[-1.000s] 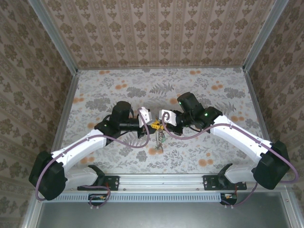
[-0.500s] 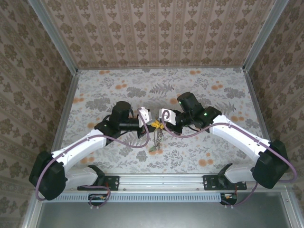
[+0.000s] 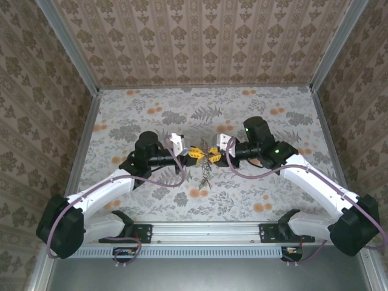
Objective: Put the keys on the keyring
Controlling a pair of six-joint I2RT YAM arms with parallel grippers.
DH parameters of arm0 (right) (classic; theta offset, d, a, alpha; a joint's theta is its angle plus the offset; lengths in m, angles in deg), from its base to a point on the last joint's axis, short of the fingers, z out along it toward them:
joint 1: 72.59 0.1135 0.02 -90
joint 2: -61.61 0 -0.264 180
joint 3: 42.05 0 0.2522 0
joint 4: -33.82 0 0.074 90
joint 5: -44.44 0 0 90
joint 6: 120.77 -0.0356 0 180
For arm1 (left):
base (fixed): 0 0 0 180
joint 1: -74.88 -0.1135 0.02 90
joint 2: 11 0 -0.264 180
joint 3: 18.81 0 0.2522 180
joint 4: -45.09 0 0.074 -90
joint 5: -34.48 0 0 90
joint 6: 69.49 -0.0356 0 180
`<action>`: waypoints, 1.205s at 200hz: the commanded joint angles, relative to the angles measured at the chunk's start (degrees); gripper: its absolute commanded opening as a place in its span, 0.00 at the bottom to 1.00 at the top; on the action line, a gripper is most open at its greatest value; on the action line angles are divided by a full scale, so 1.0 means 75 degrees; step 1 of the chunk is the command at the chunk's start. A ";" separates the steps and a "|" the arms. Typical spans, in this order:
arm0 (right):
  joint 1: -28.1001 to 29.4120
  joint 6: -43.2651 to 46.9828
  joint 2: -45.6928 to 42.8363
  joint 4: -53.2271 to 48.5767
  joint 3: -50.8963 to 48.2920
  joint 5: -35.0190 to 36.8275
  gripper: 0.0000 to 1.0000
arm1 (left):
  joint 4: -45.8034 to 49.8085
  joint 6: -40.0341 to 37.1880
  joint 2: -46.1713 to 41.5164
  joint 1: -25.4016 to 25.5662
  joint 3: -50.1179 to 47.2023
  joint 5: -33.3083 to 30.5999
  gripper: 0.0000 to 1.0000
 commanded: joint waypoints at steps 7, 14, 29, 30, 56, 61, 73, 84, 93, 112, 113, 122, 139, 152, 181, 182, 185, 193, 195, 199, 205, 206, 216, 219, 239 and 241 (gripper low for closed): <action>-0.0073 -0.0222 -0.0127 0.0315 -0.0075 -0.0549 0.26 | -0.1515 0.0475 -0.0213 -0.0092 -0.0188 0.0526 0.00; -0.0073 -0.0239 -0.0110 0.0326 -0.0069 -0.0499 0.24 | -0.1701 0.0565 -0.0175 -0.0089 -0.0227 0.0543 0.00; -0.0074 -0.0192 -0.0063 0.0237 0.0004 -0.0450 0.09 | -0.1965 0.0679 -0.0109 -0.0094 -0.0287 0.0649 0.00; -0.0074 -0.0193 -0.0060 0.0229 0.0019 -0.0450 0.08 | -0.1976 0.0681 -0.0105 -0.0092 -0.0288 0.0655 0.00; -0.0074 -0.0122 0.0002 0.0131 0.0144 -0.0455 0.09 | -0.2112 0.0718 -0.0067 -0.0077 -0.0301 0.0731 0.00; -0.0074 -0.0133 0.0001 0.0170 0.0128 -0.0481 0.10 | -0.2114 0.0718 -0.0067 -0.0077 -0.0302 0.0728 0.00; -0.0063 -0.0188 0.0002 0.0275 0.0120 -0.0568 0.11 | -0.2138 0.0751 -0.0090 -0.0077 -0.0333 0.0679 0.00; -0.0062 -0.0236 0.0014 0.0337 0.0126 -0.0613 0.11 | -0.2141 0.0747 -0.0102 -0.0077 -0.0331 0.0673 0.00; -0.0062 -0.0246 0.0014 0.0350 0.0123 -0.0656 0.11 | -0.2128 0.0743 -0.0092 -0.0080 -0.0325 0.0714 0.00; -0.0058 -0.0289 -0.0035 0.0466 0.0079 -0.0636 0.14 | -0.2105 0.0742 -0.0052 -0.0049 -0.0302 0.0744 0.00; -0.0060 -0.0294 -0.0034 0.0473 0.0080 -0.0636 0.14 | -0.2111 0.0742 -0.0053 -0.0051 -0.0302 0.0744 0.00; -0.0062 -0.0288 -0.0100 0.0497 0.0057 -0.0549 0.16 | -0.2117 0.0751 -0.0026 -0.0042 -0.0291 0.0736 0.00; -0.0119 -0.0123 -0.0260 0.0345 0.0037 -0.0358 0.20 | -0.2151 0.0730 -0.0020 -0.0031 -0.0278 0.0733 0.00; -0.0192 -0.0036 -0.0359 0.0185 0.0075 -0.0394 0.22 | -0.2129 0.0730 0.0002 -0.0031 -0.0246 0.0755 0.00; -0.0243 0.0075 -0.0357 -0.0018 0.0251 -0.0570 0.23 | -0.2099 0.0708 0.0096 -0.0002 -0.0169 0.0850 0.00; -0.0246 0.0082 -0.0353 -0.0021 0.0260 -0.0574 0.23 | -0.2102 0.0707 0.0097 -0.0004 -0.0165 0.0850 0.00; -0.0239 0.0086 -0.0340 -0.0045 0.0283 -0.0607 0.23 | -0.2115 0.0706 0.0108 0.0010 -0.0166 0.0850 0.00; -0.0248 0.0077 -0.0299 -0.0034 0.0325 -0.0678 0.23 | -0.2117 0.0689 0.0131 0.0017 -0.0149 0.0850 0.00; -0.0243 0.0068 -0.0287 -0.0024 0.0332 -0.0697 0.23 | -0.2111 0.0690 0.0132 0.0014 -0.0149 0.0850 0.00; -0.0240 0.0053 -0.0260 -0.0003 0.0351 -0.0734 0.23 | -0.2117 0.0696 0.0137 0.0020 -0.0139 0.0859 0.00; -0.0235 0.0042 -0.0214 0.0019 0.0372 -0.0822 0.23 | -0.2119 0.0693 0.0155 0.0025 -0.0139 0.0853 0.00; -0.0236 0.0041 -0.0206 0.0014 0.0379 -0.0835 0.23 | -0.2124 0.0694 0.0156 0.0027 -0.0138 0.0851 0.00; -0.0232 0.0033 -0.0114 -0.0002 0.0425 -0.0987 0.22 | -0.2129 0.0694 0.0167 0.0038 -0.0126 0.0839 0.00; -0.0231 0.0030 -0.0092 -0.0018 0.0437 -0.1013 0.22 | -0.2139 0.0694 0.0168 0.0040 -0.0126 0.0838 0.00; -0.0206 0.0097 0.0098 -0.0247 0.0549 -0.1070 0.20 | -0.2109 0.0694 0.0156 0.0031 -0.0102 0.0804 0.00; -0.0200 0.0108 0.0117 -0.0280 0.0549 -0.1070 0.19 | -0.2115 0.0694 0.0159 0.0032 -0.0102 0.0806 0.00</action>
